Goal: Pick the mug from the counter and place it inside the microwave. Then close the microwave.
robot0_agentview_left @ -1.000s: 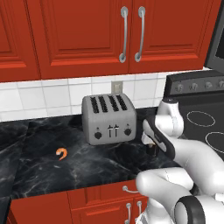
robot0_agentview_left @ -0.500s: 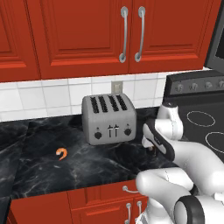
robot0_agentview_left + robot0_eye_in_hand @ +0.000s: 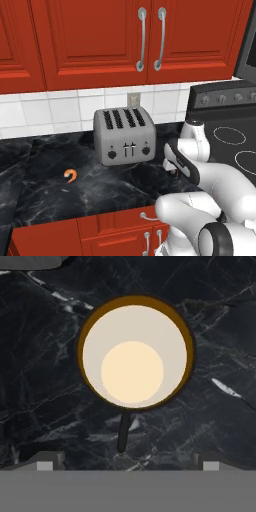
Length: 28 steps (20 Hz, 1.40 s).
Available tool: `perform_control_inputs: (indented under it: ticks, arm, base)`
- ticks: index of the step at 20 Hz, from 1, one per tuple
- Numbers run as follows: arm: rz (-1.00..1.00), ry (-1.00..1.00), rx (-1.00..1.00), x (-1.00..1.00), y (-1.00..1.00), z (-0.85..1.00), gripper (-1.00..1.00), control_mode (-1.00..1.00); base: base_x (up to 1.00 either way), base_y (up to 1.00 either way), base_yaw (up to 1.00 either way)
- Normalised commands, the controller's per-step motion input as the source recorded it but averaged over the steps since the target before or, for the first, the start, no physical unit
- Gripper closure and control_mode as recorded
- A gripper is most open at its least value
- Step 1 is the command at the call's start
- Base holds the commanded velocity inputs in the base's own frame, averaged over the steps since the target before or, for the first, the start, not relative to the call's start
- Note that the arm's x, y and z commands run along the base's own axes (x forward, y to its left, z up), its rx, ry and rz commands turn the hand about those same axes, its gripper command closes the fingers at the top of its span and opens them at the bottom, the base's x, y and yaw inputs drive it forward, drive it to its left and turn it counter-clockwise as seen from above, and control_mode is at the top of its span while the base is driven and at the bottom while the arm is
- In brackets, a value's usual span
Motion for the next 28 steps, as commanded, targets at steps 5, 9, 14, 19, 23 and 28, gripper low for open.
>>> perform_control_inputs:
  ticks: [5,9,14,19,23,28]
  arm:
    - [0.01,0.0,0.0,0.0,0.0,-0.07,-1.0,-1.0]
    - [0.0,0.0,0.0,0.03,0.0,-0.07,-1.0,-1.0]
    - [0.0,0.0,0.0,0.15,0.0,-0.14,-1.0,-1.0]
    - [0.0,0.0,0.0,0.24,0.0,-0.13,-1.0,-1.0]
    - [0.0,0.01,0.0,0.13,0.0,-0.11,-1.0,-1.0]
    - [0.0,0.0,0.0,0.0,0.0,-0.01,-1.0,-1.0]
  base:
    - [0.0,0.0,0.0]
    - [0.0,0.0,0.0]
    - [0.0,0.0,0.0]
    - [0.0,0.0,0.0]
    - [0.0,0.0,0.0]
    - [0.0,0.0,0.0]
